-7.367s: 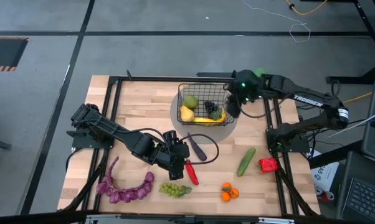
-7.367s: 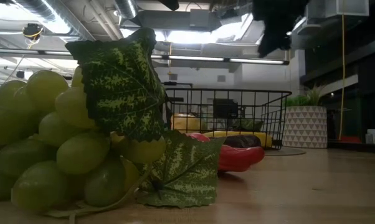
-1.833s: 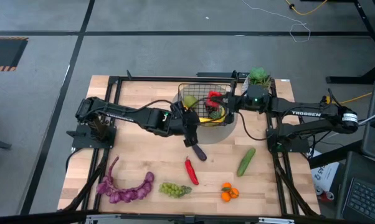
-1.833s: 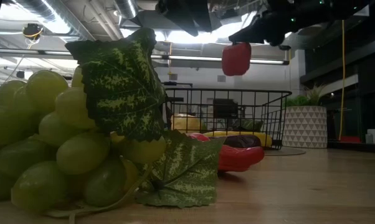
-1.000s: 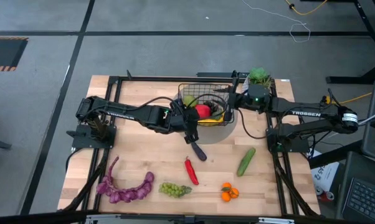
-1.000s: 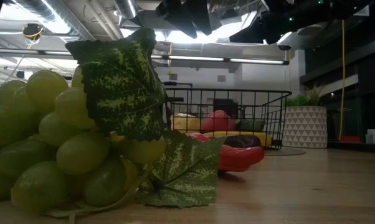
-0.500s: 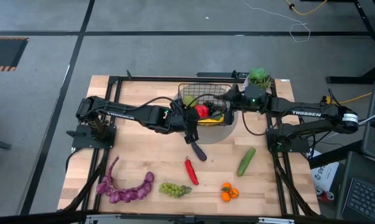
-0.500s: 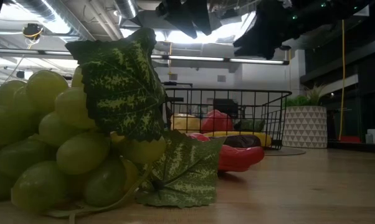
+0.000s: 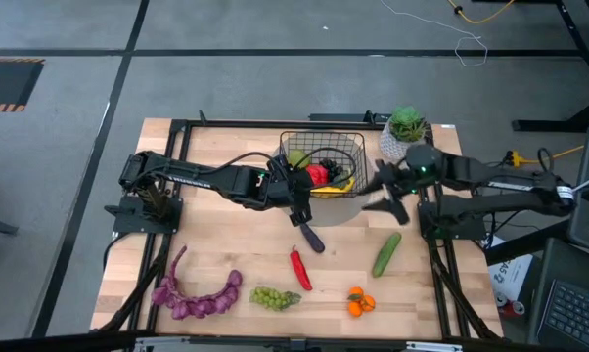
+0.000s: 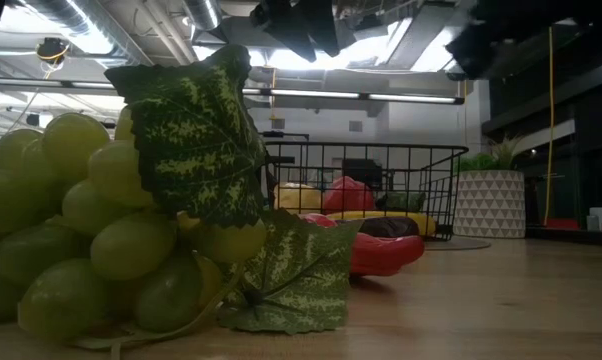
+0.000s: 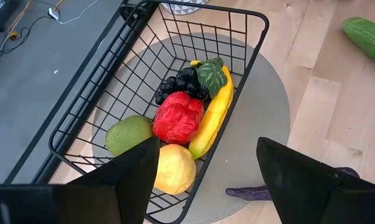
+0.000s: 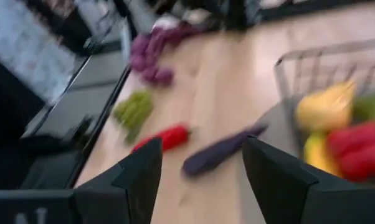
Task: Build produce basket
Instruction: Put the green cucumber into the black wire basket
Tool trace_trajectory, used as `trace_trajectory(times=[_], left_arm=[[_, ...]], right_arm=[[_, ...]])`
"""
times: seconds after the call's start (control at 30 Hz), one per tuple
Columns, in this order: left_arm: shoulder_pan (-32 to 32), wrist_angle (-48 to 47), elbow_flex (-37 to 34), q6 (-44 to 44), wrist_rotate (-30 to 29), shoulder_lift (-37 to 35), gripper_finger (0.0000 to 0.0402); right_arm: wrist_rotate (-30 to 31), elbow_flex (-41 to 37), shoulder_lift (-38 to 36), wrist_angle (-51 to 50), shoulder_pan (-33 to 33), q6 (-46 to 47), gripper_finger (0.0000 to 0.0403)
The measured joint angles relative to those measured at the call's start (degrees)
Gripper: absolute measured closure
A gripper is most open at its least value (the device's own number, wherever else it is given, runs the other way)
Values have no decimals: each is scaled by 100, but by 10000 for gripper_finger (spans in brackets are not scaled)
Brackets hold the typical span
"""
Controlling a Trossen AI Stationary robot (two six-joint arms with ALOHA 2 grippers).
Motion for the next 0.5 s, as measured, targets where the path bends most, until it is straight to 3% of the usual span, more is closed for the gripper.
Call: trace_trajectory(times=[0.2,0.5], left_arm=[[0,2,0,0,0,0,137],[0,2,0,0,0,0,137]], right_arm=[[74,0,-382,-1603,946,316,181],[1500,0,-386,-3282,2058,1864,181]])
